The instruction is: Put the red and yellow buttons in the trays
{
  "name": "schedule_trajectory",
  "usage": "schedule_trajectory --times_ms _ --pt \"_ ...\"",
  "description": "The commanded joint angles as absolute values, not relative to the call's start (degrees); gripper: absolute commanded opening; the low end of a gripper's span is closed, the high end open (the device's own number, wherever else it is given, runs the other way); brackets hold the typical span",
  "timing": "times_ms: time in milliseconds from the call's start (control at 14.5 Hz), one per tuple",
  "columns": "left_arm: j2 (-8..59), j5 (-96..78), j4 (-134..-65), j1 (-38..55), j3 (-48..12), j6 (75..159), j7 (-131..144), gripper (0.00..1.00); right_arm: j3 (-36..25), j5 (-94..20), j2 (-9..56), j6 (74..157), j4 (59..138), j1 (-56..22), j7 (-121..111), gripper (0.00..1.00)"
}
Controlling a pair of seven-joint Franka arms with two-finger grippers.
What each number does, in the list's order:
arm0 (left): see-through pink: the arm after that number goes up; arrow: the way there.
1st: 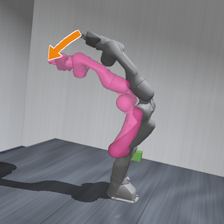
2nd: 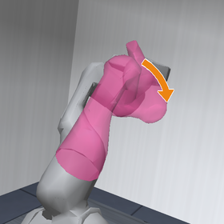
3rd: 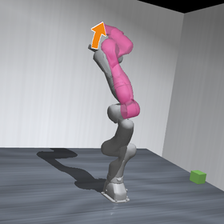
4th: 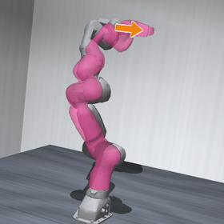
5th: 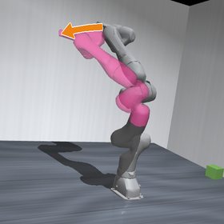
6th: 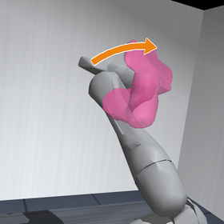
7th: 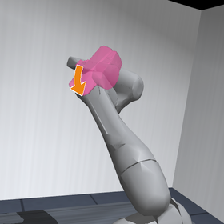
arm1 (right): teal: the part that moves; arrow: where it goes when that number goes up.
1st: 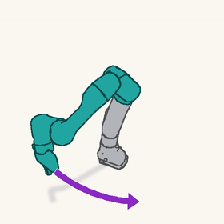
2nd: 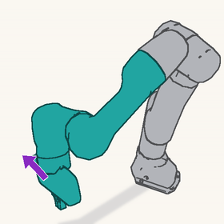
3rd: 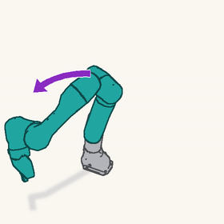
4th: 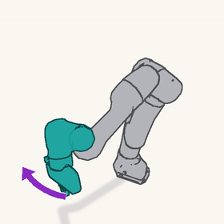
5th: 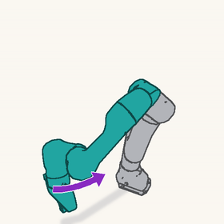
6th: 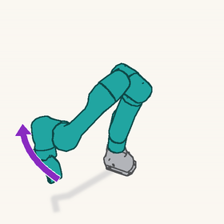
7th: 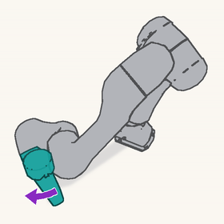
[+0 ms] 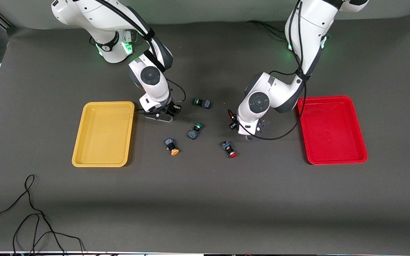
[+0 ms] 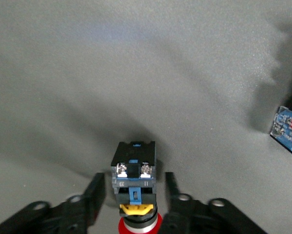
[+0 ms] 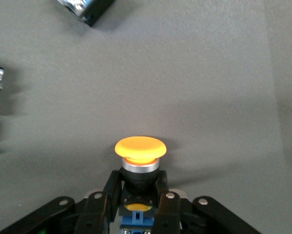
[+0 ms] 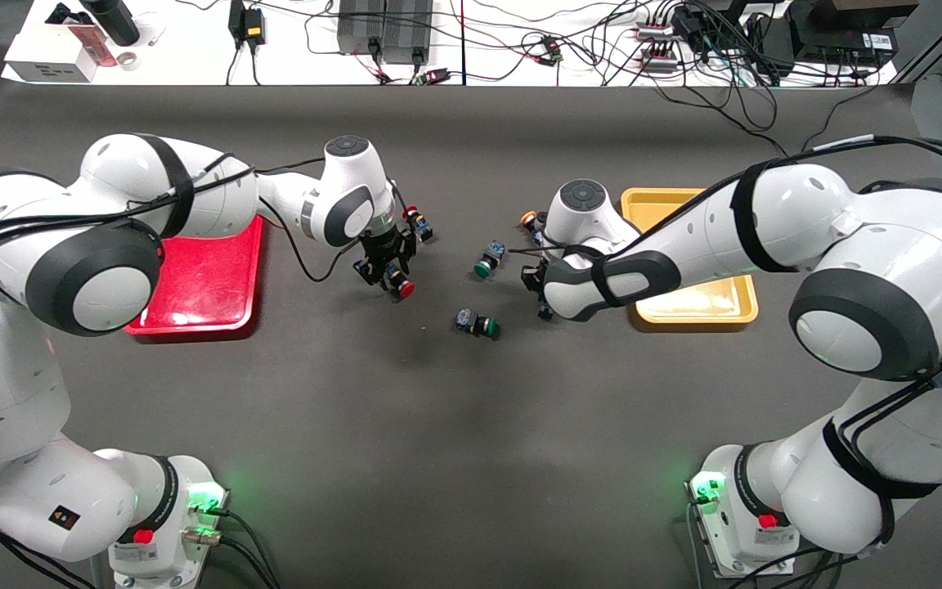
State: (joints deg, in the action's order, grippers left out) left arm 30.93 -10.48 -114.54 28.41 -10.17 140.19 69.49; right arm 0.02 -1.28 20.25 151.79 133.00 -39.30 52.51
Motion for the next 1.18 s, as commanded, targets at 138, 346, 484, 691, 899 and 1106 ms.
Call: schedule_trajectory --times_ms 138,346,484,691,899,1106 --pt "26.9 -10.4 -115.1 28.5 -9.3 136.4 69.5 0.0 -1.7 -0.3 12.1 136.4 127.4 -39.4 49.3 0.23" --pt "21.6 -8.9 -111.2 23.9 -8.3 120.3 63.0 0.0 -4.6 -0.4 7.0 118.3 118.2 -39.4 40.1 0.23" --pt "17.6 -5.3 -110.9 18.1 -8.3 111.7 54.9 0.0 -9.0 -0.6 4.8 111.8 113.3 -39.4 31.4 0.23" --pt "14.9 7.0 -112.8 10.1 -8.3 105.1 42.8 0.0 -17.3 -0.9 3.4 109.9 111.6 -39.4 18.5 0.23" --pt "13.5 10.2 -119.9 2.5 -8.3 112.0 30.6 0.0 -28.4 -0.9 4.1 110.5 111.7 -39.4 6.7 0.23" --pt "12.7 12.6 -128.2 -3.9 -8.3 124.6 24.5 0.0 -38.8 -1.1 6.1 113.1 113.5 -39.3 -3.7 0.23"
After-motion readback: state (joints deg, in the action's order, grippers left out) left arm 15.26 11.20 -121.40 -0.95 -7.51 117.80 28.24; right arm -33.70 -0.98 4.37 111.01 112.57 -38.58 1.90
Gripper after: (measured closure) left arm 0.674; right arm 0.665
